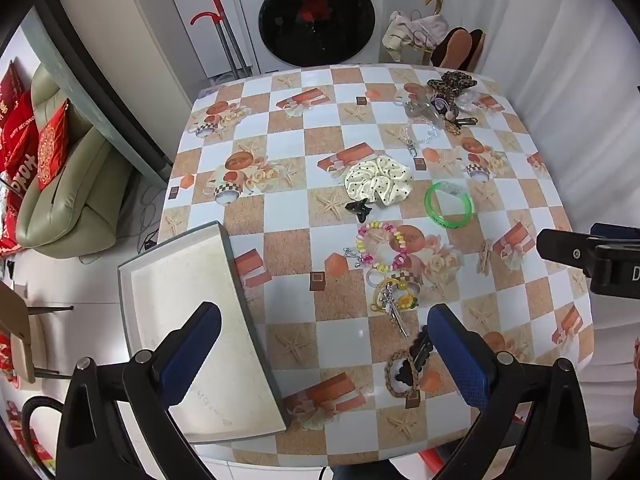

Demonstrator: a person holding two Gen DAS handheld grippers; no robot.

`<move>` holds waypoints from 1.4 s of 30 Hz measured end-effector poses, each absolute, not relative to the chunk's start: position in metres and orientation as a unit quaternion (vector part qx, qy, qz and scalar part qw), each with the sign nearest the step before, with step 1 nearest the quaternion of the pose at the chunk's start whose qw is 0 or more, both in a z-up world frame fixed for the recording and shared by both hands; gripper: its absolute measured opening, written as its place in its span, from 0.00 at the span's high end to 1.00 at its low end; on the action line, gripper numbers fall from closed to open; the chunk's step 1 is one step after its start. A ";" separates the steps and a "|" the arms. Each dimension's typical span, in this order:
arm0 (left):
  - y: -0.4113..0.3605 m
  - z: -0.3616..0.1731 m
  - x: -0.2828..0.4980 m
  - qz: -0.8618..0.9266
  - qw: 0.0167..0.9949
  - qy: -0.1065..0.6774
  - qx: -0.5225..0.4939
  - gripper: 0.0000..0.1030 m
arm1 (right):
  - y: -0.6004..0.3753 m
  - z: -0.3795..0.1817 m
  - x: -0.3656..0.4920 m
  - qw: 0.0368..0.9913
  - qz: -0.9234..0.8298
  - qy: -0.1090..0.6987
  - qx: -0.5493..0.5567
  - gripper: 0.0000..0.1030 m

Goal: Organize jewelry

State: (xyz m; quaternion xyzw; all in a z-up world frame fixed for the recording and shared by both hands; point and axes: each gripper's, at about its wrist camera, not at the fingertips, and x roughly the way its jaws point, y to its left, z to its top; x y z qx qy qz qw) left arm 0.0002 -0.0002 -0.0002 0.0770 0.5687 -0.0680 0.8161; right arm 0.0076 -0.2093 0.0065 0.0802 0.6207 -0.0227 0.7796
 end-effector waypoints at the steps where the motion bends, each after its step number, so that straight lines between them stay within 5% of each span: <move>1: -0.001 0.001 0.000 -0.071 0.816 0.568 0.076 0.00 | -0.209 0.006 0.007 0.779 -0.020 0.621 0.083 0.00; 42: -0.003 0.000 -0.006 -0.070 0.818 0.565 0.084 0.00 | -0.210 0.006 0.003 0.780 -0.020 0.620 0.083 0.00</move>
